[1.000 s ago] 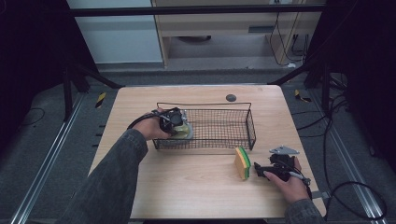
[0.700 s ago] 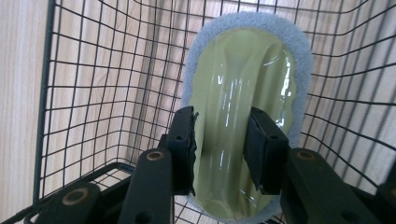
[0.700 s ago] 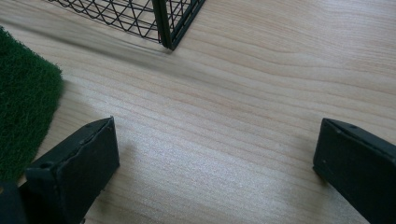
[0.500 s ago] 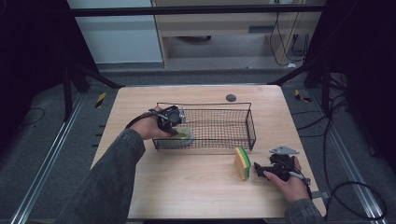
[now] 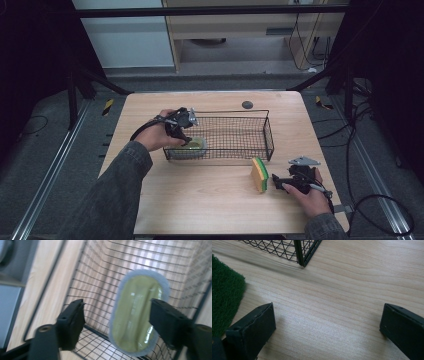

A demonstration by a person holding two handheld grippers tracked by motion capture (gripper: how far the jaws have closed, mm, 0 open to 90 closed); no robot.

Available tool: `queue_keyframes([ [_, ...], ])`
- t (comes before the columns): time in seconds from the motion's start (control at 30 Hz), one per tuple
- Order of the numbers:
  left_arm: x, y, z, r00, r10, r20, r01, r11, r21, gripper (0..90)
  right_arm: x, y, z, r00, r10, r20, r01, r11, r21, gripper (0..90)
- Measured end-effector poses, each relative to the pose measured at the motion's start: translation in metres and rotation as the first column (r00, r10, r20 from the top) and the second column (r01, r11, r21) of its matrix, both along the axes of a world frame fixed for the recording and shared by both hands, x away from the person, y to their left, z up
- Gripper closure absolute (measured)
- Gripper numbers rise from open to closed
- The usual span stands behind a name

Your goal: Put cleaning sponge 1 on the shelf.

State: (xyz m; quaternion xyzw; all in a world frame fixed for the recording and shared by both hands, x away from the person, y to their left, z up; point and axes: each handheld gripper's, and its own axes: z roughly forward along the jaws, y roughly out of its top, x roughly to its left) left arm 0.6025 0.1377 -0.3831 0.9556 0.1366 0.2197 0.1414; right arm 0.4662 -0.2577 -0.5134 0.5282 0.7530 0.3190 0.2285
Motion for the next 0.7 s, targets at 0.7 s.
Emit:
queue_keyframes([
  [0.7, -0.017, 0.021, 0.01, 0.9918, 0.127, -0.015, -0.126, 0.9499, -0.286, 4.3, 0.003, -0.001, 0.0, 0.9999, 0.017, 0.0, -0.017, 1.0, 0.004, 0.4],
])
